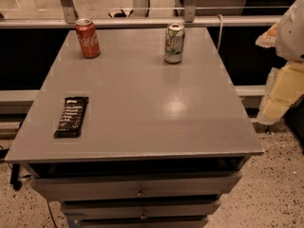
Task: Pick 7up can
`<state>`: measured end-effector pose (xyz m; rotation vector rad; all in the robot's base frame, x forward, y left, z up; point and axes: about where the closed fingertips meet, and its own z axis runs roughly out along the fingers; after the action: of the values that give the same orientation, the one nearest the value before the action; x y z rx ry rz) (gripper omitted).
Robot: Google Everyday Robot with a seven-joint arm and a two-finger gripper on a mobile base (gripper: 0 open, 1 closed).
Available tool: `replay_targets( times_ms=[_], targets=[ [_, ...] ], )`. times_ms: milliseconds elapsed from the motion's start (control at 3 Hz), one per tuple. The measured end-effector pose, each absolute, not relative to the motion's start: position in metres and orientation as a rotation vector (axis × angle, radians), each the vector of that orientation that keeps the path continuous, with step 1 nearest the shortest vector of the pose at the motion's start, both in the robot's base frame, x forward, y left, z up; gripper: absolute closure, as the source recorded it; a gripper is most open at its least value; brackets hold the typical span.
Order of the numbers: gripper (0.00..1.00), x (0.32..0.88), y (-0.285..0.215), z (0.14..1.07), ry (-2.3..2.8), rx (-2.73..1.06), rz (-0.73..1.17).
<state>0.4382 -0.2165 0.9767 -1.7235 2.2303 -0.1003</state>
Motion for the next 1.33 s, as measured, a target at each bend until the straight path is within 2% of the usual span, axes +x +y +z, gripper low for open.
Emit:
replay_targets(
  times_ms=[667, 1000, 1333],
  targets=[
    [0.00, 0.449, -0.215, 0.975, 2.207, -1.701, -0.080],
    [0.00, 0.491, -0.206, 0.961, 2.147, -1.658, -0.024],
    [0.00, 0.559, -0.201, 0.936, 2.074, -1.585, 0.030]
  ],
)
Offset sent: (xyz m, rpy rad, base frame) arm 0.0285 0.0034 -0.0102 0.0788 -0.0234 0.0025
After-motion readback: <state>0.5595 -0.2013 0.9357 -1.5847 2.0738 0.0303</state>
